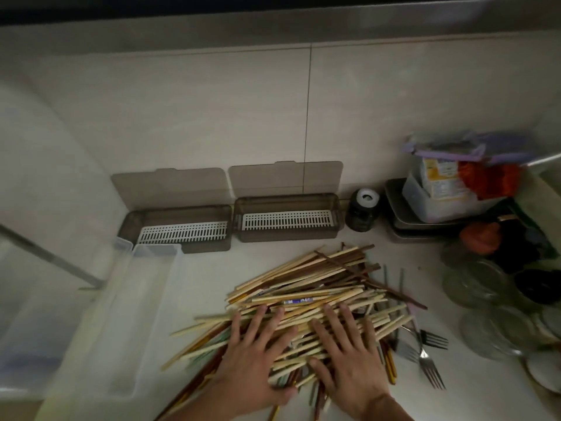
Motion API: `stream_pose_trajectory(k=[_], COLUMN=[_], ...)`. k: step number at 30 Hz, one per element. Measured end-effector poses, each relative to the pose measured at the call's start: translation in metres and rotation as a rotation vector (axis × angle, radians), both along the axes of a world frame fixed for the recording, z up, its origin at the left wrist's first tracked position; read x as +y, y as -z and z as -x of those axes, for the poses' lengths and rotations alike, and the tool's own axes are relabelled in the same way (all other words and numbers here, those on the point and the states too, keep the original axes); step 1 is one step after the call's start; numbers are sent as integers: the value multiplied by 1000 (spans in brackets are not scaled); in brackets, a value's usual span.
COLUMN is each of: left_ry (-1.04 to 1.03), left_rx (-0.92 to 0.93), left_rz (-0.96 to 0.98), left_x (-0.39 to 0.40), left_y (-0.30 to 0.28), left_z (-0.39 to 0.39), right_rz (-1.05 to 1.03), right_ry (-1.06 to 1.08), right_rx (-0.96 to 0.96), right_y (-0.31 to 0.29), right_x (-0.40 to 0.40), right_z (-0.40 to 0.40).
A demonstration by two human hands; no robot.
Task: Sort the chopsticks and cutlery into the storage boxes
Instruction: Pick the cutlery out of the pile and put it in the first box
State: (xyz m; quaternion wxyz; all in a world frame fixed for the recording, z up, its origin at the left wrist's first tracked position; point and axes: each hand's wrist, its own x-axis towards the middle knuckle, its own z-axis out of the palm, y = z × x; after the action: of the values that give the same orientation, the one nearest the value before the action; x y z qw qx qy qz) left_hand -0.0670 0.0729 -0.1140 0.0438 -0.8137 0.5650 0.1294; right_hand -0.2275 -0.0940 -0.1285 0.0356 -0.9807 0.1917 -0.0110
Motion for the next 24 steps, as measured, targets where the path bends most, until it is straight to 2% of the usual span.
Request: stream_pose_trajectory(k=[9,13,15,17,19,22,24], left_ry=[65,-138,-256,-285,-278,-226,-217], left_rx=[-73,-85,-94,-86,-75,-76,-73], left_rz=[77,146,141,103,69,58,56], left_x=[-3,26,45,57,56,39,24], left_y=[-1,-2,5,13,16,15,14], left_z=[-35,-26,-21,-14,-8,0,3], right_rz=[-51,-88,-109,-90,-54,-44,-22], right_ry=[85,135,305,448,386,40,-44], right_rx=[-12,-170,-298,-346,-328,-294,-255], right_y=[-3,-11,-9,-5,-1,6,8], right_x=[5,-3,-15,-20,-16,-2,2], right_z=[-29,-1,30,57,71,70,60])
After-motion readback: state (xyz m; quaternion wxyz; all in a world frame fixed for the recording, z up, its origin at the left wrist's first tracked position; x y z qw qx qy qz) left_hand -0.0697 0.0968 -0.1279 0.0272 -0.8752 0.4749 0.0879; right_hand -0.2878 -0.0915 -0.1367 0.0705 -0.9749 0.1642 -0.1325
